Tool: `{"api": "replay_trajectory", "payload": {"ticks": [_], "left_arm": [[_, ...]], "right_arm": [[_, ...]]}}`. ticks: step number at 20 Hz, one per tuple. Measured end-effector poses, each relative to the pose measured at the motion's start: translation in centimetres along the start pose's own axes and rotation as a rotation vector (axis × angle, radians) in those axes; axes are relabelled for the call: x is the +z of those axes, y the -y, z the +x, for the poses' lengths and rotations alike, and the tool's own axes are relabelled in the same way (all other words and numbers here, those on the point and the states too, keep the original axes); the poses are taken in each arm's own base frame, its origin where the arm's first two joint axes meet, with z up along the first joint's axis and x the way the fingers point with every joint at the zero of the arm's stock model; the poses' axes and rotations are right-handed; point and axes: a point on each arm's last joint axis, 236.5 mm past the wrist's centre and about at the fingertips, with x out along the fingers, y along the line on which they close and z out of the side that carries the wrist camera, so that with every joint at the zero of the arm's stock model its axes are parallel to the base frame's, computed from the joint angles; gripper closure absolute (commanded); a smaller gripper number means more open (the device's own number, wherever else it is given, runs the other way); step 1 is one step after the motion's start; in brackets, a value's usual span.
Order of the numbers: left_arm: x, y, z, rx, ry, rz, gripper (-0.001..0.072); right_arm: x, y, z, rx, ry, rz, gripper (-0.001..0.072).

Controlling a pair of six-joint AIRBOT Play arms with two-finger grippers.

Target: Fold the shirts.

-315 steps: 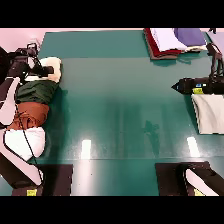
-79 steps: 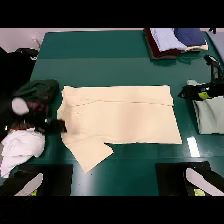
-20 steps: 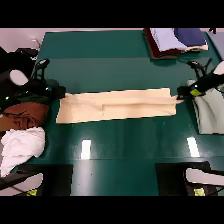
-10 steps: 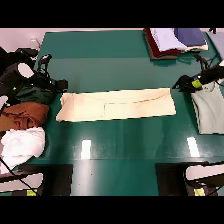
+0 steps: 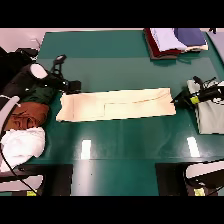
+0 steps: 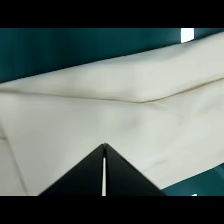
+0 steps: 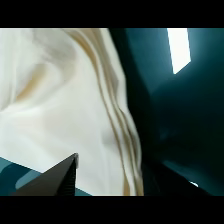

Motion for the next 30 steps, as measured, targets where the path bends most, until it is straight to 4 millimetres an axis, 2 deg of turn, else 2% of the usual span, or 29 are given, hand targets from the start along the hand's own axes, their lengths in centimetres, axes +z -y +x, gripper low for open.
{"api": "replay_trajectory", "payload": {"ticks": [1,2,3,4,6,8,10,15,17,20,24,26,28,30], "left_arm": [[-0.3,1.2,0.8,-0.021,-0.006,0.010,0.0685],[-0.6,2.4,1.7,-0.038,-0.013,0.020,0.0685],[-0.9,3.5,2.6,-0.057,-0.019,0.025,0.0685],[-1.2,4.6,3.4,-0.075,-0.021,0.030,0.0685],[-1.5,6.8,5.2,-0.110,-0.027,0.042,0.0685],[-1.5,8.7,6.9,-0.135,-0.031,0.059,0.0685],[-1.5,10.5,8.7,-0.156,-0.045,0.080,0.0685],[-2.6,13.5,12.6,-0.187,-0.091,0.112,0.0685],[-3.4,14.0,13.9,-0.196,-0.113,0.108,0.0685],[-4.1,14.6,14.9,-0.209,-0.133,0.097,0.0685],[-4.2,14.9,15.3,-0.216,-0.140,0.092,0.0685],[-3.3,14.8,14.5,-0.224,-0.137,0.089,0.0685],[-0.6,14.2,12.3,-0.226,-0.090,0.090,0.0685],[2.9,12.9,8.7,-0.214,-0.019,0.096,0.0685]], "right_arm": [[0.1,-0.5,0.7,0.010,-0.003,-0.010,0.0380],[0.3,-0.9,1.5,0.003,0.002,-0.033,0.0550],[0.4,-1.3,2.2,-0.003,0.006,-0.050,0.0649],[0.4,-1.7,2.5,-0.017,0.008,-0.077,0.0695],[0.8,-3.2,2.3,-0.028,0.041,-0.138,0.0695],[1.1,-5.6,0.7,-0.018,0.097,-0.198,0.0696],[1.6,-8.7,-1.7,0.009,0.173,-0.258,0.0696],[0.3,-19.0,-7.7,0.110,0.272,-0.463,0.0696],[-1.0,-23.1,-9.1,0.140,0.283,-0.544,0.0696],[-3.2,-28.1,-9.8,0.176,0.276,-0.647,0.0696],[-5.9,-33.2,-9.8,0.223,0.263,-0.744,0.0696],[-6.9,-35.3,-9.7,0.245,0.268,-0.779,0.0696],[-8.0,-36.9,-9.2,0.265,0.261,-0.807,0.0696],[-9.1,-38.4,-7.9,0.287,0.241,-0.835,0.0696]]}}
